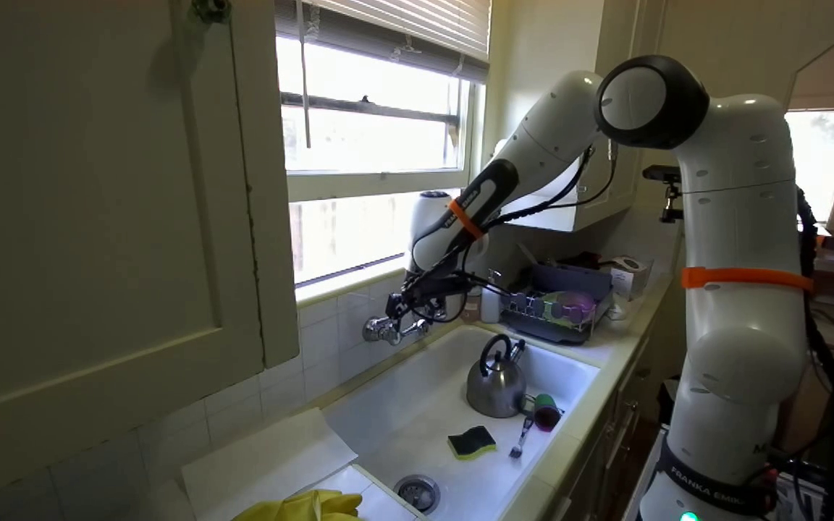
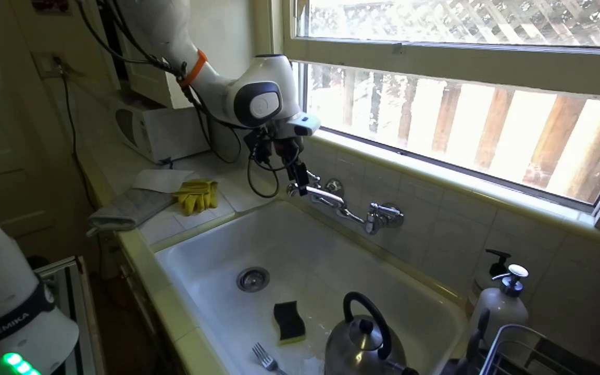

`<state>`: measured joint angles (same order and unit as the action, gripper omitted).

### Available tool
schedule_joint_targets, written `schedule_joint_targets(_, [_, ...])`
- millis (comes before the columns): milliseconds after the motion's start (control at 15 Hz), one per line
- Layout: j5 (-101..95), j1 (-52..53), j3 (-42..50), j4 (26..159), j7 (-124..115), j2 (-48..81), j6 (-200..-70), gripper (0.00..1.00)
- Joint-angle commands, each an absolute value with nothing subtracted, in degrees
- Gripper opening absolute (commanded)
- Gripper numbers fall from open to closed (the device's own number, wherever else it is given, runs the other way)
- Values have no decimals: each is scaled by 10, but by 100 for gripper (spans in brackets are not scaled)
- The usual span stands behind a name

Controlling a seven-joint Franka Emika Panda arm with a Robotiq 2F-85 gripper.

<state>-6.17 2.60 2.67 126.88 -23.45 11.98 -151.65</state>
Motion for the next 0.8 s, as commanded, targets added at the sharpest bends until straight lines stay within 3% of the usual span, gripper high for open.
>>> schedule_joint_targets(0, [-75,58,25,1224,-275,151,-1518,100])
schedule_joint_targets(333, [-83,70,26,1211,-275,157,-1508,100])
schedule_joint_targets(733, [-21,43,-13,1267,-110,80,-1383,100])
